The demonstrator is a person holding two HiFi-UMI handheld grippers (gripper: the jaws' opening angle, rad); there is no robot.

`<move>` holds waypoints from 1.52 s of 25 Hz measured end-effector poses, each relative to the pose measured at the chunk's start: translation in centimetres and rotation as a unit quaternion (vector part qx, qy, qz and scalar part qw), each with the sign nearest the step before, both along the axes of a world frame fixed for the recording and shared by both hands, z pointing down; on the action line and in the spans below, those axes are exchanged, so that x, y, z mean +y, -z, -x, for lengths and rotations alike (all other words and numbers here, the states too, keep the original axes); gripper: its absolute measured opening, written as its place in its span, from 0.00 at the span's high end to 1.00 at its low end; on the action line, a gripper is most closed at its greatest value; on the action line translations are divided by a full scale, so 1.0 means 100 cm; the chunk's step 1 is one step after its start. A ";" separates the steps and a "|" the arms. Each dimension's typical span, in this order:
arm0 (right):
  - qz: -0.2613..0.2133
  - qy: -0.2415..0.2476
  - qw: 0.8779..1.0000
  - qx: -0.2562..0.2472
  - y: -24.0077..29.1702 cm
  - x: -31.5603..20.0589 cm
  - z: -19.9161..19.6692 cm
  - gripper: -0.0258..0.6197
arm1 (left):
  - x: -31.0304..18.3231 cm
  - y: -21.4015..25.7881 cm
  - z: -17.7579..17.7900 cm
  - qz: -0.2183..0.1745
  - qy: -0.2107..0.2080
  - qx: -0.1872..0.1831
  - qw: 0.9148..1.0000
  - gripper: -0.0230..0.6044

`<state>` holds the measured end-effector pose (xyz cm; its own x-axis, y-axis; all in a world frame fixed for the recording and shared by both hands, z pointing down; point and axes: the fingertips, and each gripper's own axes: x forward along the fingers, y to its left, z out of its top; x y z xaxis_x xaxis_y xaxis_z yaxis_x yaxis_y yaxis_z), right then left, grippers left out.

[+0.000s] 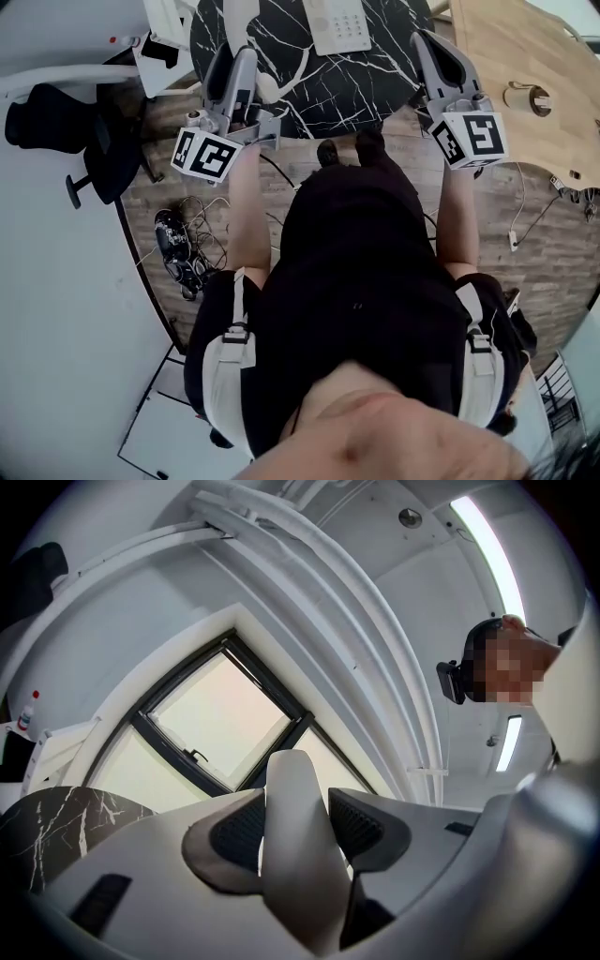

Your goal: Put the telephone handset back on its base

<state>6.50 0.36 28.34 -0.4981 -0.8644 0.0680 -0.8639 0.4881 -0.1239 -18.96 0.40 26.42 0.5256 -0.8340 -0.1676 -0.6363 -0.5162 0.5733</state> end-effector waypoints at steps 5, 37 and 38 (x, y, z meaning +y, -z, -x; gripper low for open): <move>0.003 0.031 1.000 -0.004 -0.005 -0.030 -0.006 0.91 | -0.017 -0.009 -0.013 0.010 0.025 -0.004 1.000 0.61; 0.078 0.145 0.986 -0.005 -0.075 -0.097 0.003 0.91 | -0.063 -0.132 -0.049 0.130 0.099 -0.024 0.986 0.61; 0.081 0.144 0.986 -0.004 -0.077 -0.099 0.004 0.91 | -0.066 -0.138 -0.050 0.134 0.097 -0.026 0.986 0.61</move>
<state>6.08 -9.54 36.08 -0.7223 -0.6652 0.1890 -0.6912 0.6864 -0.2258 -13.97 -6.24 40.18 0.3541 -0.9304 0.0949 -0.7401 -0.2167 0.6367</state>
